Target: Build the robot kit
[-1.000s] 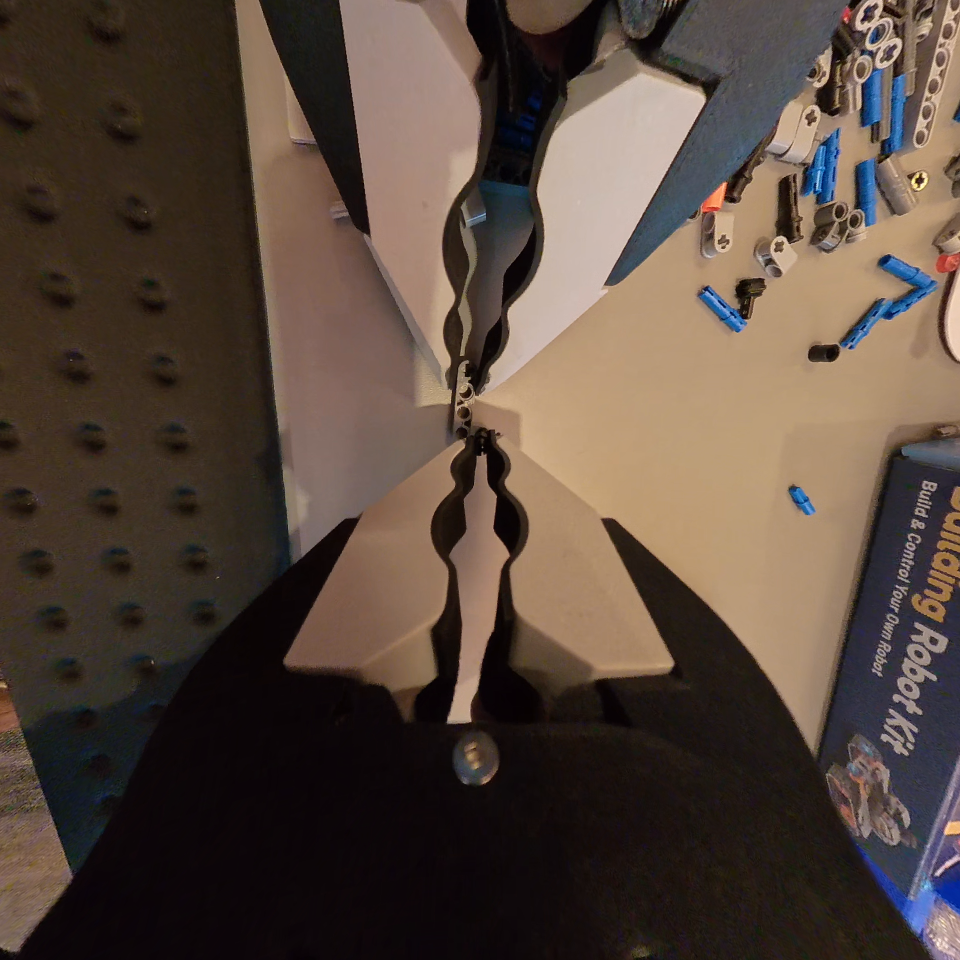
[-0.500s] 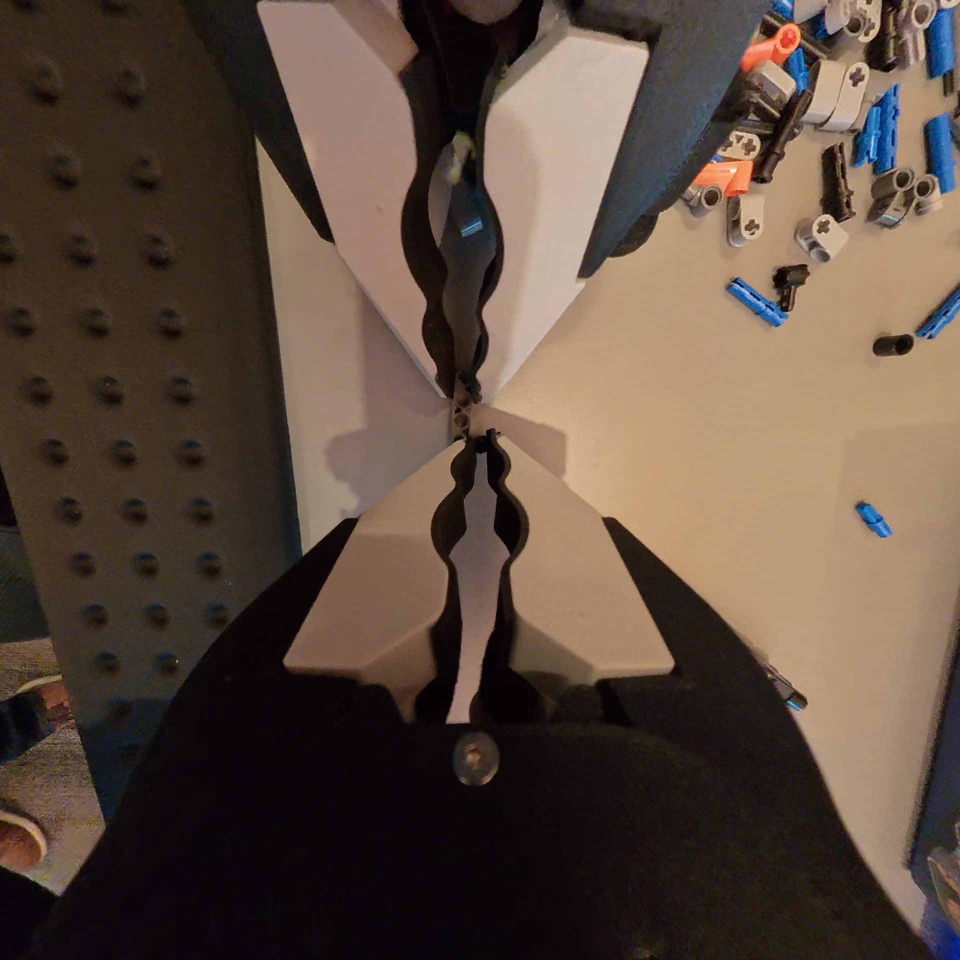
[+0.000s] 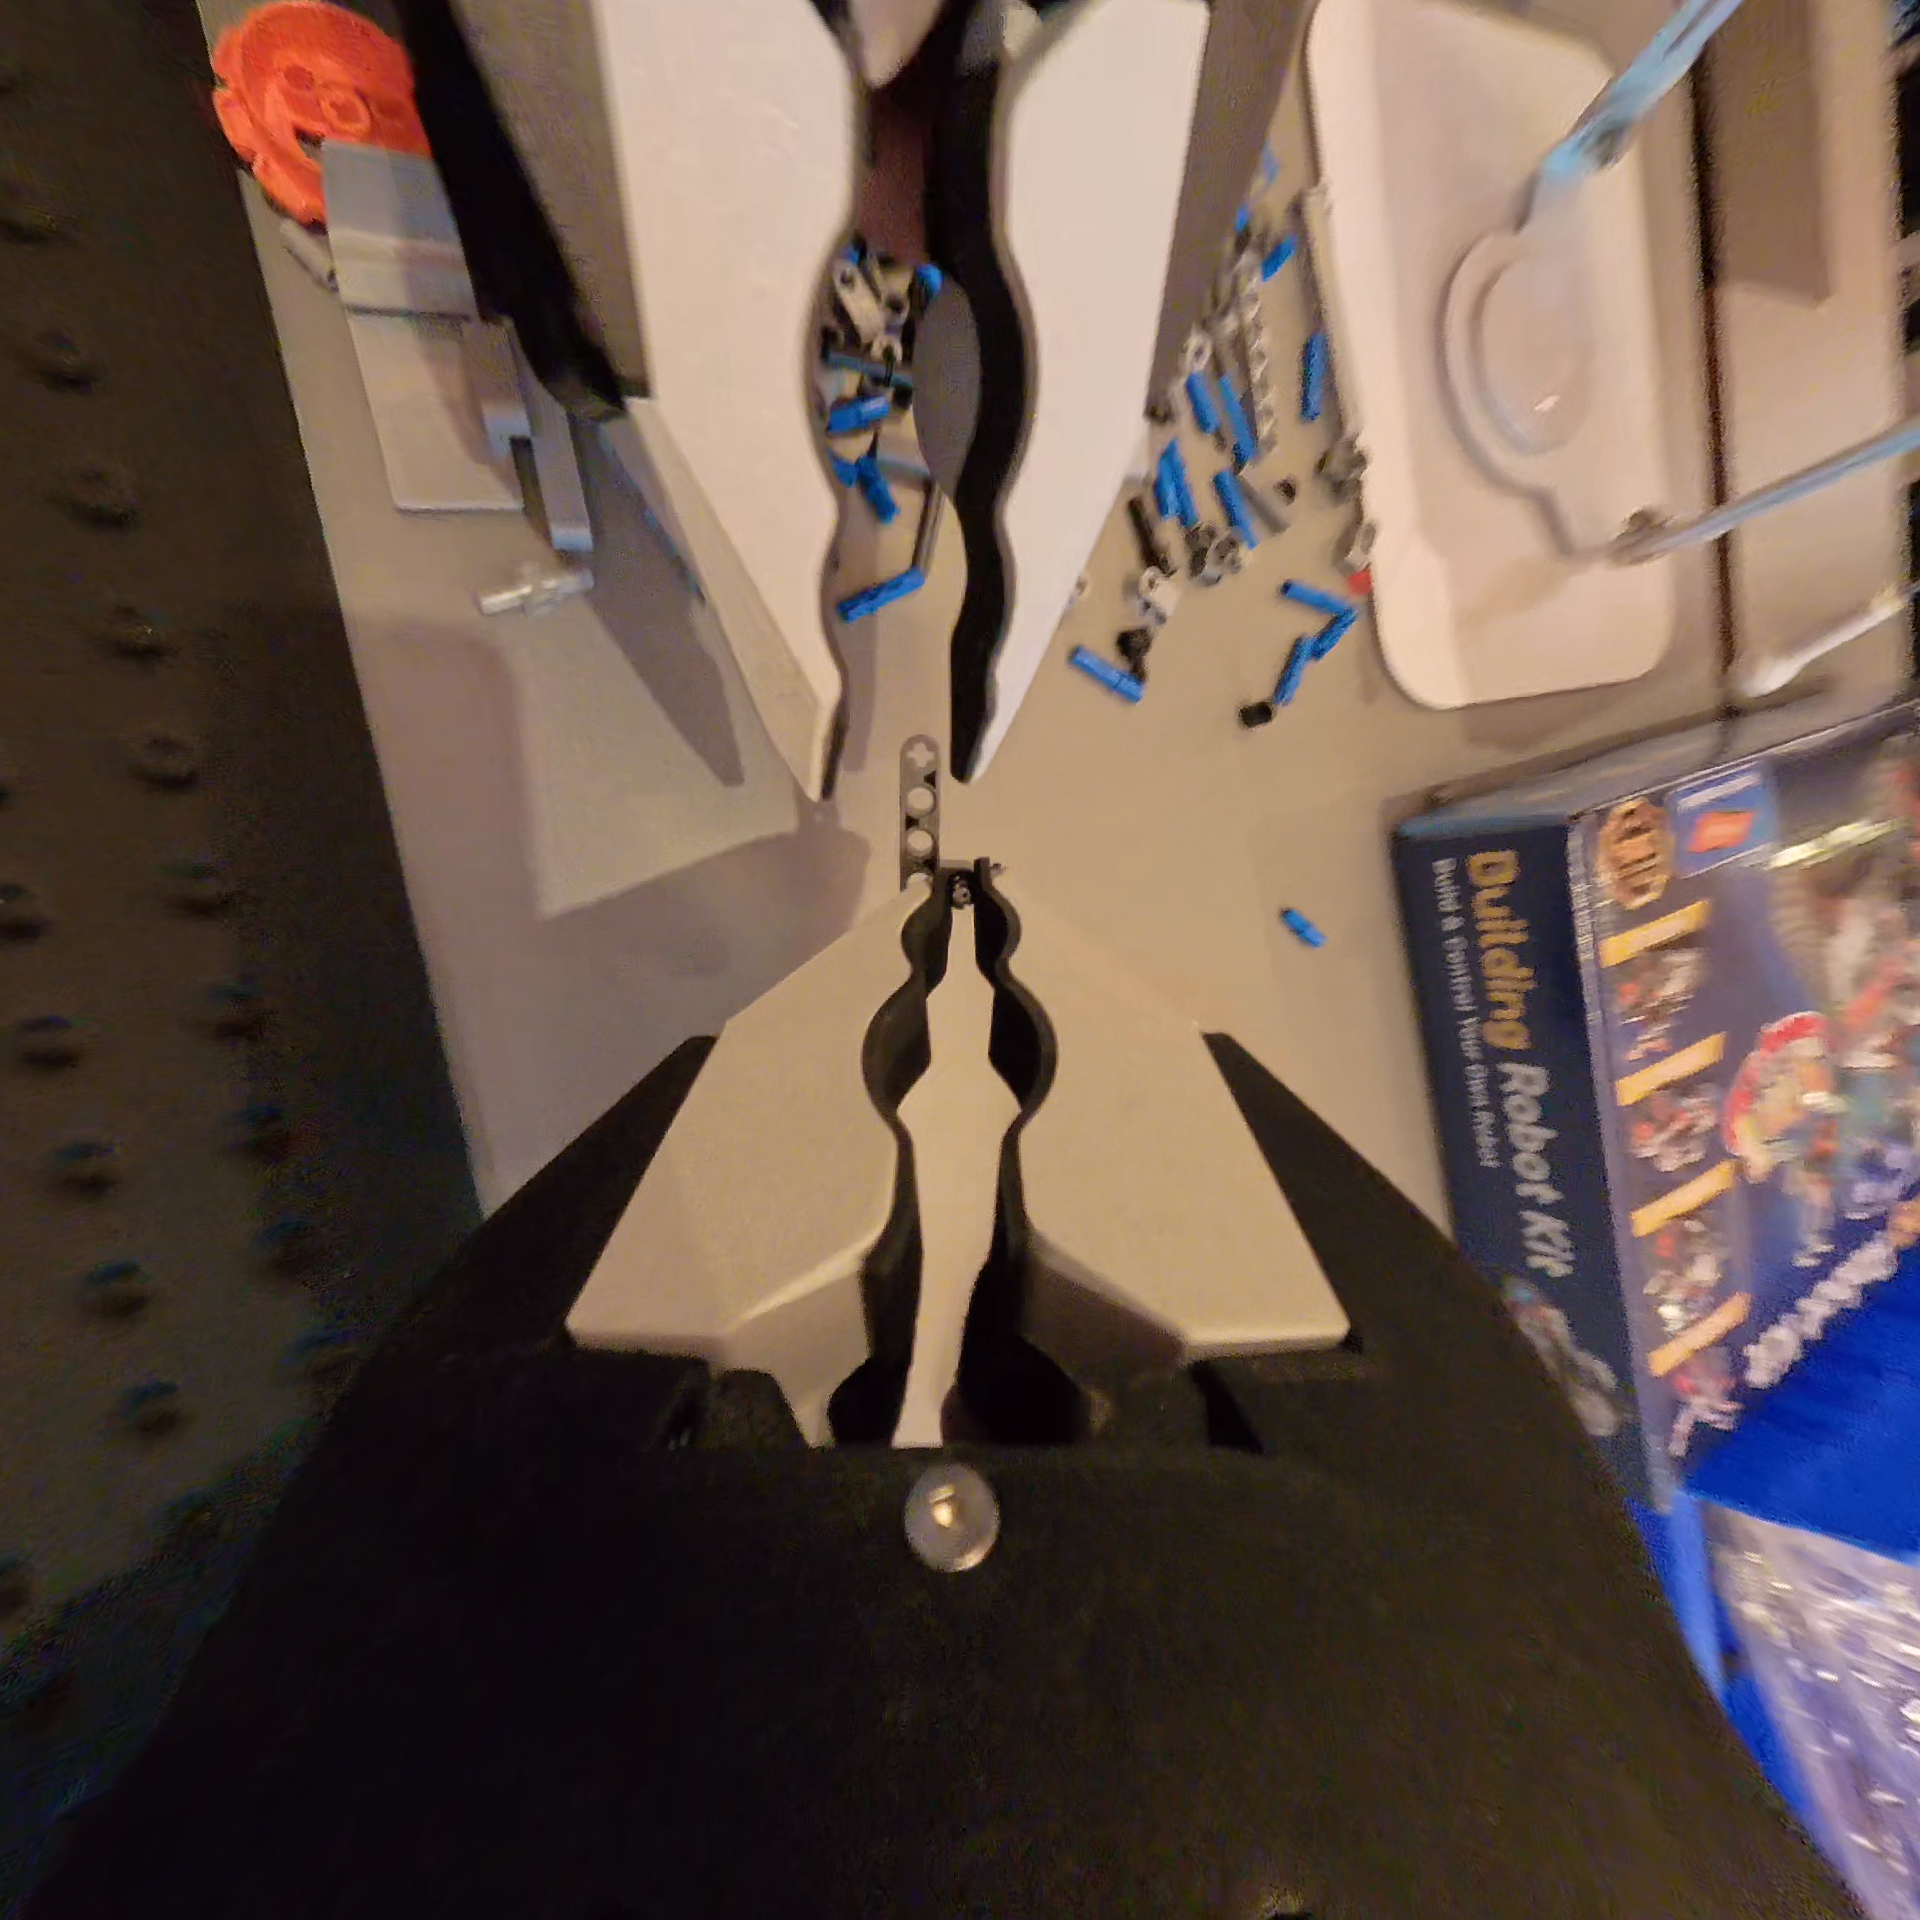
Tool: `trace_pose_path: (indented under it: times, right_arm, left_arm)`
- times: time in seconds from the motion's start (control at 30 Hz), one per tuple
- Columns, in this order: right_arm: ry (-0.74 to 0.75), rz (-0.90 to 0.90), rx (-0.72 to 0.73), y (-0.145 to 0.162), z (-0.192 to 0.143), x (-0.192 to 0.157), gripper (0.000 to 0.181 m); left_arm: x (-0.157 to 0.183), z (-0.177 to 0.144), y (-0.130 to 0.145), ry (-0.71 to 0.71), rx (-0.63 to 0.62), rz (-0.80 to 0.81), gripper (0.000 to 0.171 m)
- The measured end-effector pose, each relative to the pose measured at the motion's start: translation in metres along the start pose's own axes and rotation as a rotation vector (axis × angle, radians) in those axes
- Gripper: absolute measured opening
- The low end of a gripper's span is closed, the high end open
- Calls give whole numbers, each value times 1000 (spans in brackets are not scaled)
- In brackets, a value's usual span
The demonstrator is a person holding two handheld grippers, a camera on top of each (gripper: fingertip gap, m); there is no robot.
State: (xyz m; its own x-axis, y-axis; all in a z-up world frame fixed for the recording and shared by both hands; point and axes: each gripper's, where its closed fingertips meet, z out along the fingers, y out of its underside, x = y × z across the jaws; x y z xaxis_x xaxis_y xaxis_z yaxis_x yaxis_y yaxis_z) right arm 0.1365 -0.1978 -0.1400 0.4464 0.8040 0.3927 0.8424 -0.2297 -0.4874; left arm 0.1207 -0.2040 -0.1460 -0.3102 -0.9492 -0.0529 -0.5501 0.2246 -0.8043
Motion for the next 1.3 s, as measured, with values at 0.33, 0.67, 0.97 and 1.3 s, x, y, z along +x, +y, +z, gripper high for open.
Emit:
trace_pose_path:
  times: [0.33,0.67,0.97,1.3]
  right_arm:
    - [294,-191,103,-39,-15,28,3]
    - [387,-156,227,-50,-28,44,3]
    - [437,-189,262,-56,-29,43,3]
    - [348,-156,201,-45,-15,34,3]
  left_arm:
    - [-18,-21,-16,29,144,-166,12]
    - [-28,-35,-26,66,247,-266,14]
    - [-25,-42,-35,141,319,-329,19]
    - [-25,-34,-24,126,268,-349,8]
